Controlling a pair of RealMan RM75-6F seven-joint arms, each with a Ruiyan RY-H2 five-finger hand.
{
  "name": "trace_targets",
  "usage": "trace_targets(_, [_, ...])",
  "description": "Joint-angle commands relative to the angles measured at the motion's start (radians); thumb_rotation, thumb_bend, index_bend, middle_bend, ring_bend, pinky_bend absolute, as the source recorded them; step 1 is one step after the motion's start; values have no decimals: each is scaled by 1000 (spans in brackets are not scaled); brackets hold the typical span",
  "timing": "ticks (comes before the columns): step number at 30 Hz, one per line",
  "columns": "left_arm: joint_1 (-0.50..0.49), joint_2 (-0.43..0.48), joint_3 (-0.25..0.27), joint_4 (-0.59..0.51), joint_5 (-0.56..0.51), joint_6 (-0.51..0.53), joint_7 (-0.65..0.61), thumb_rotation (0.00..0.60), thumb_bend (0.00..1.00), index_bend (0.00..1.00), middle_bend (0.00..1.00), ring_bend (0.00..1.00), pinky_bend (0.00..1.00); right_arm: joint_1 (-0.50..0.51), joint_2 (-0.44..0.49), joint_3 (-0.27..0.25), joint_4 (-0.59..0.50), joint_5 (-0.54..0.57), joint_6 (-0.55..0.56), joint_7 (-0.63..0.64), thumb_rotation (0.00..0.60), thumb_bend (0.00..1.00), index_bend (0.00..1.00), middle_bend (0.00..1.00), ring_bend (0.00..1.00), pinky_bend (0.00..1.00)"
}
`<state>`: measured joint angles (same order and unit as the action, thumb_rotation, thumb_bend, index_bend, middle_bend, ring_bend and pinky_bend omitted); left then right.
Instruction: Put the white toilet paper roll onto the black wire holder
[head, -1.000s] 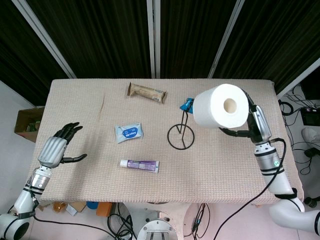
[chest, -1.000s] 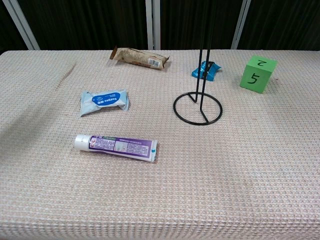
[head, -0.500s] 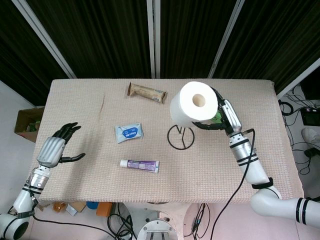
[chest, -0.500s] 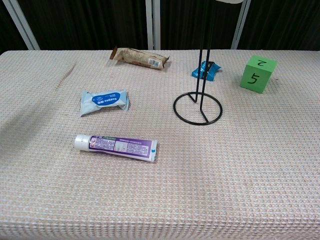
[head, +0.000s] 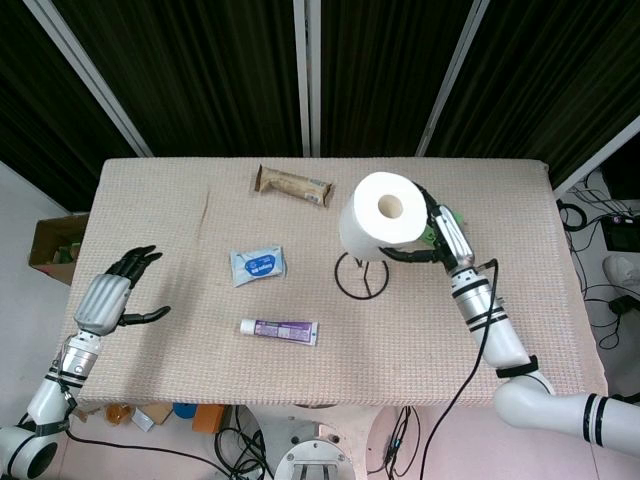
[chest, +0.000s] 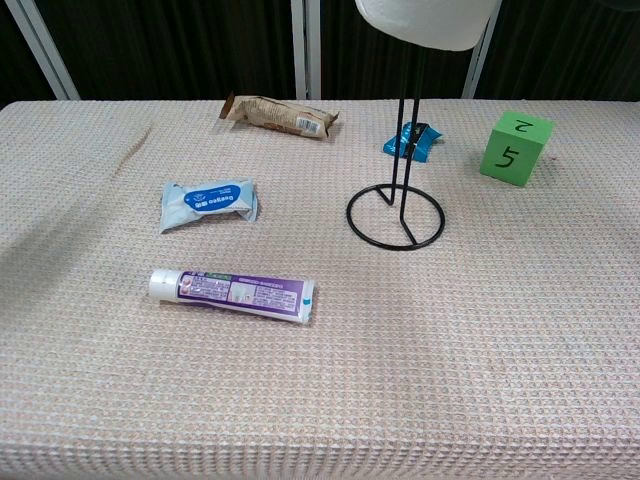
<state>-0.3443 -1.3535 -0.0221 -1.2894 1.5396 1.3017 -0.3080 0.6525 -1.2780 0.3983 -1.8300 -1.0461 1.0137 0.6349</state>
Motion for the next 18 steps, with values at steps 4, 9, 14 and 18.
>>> trace_targets(4, [3,-1,0,0,1,6,0,93,37,113,62,60,229,-3,-20,-18,47,-8,-54,23,600,121,400,302,216,327])
trace_targets(9, [7,-2,3,3,3,9,0,91,38,113,62,60,229,-14,-49,-28,109,-21,-77,58,600,118,339,281,198,317])
trace_targets(14, [8,-2,3,4,5,11,3,92,38,112,62,59,229,-23,-66,-53,171,-50,-115,79,600,118,334,270,197,308])
trace_targets(18, [8,-2,4,-2,11,17,11,94,38,113,62,60,229,-28,-75,-72,212,-77,-145,101,600,117,316,248,192,300])
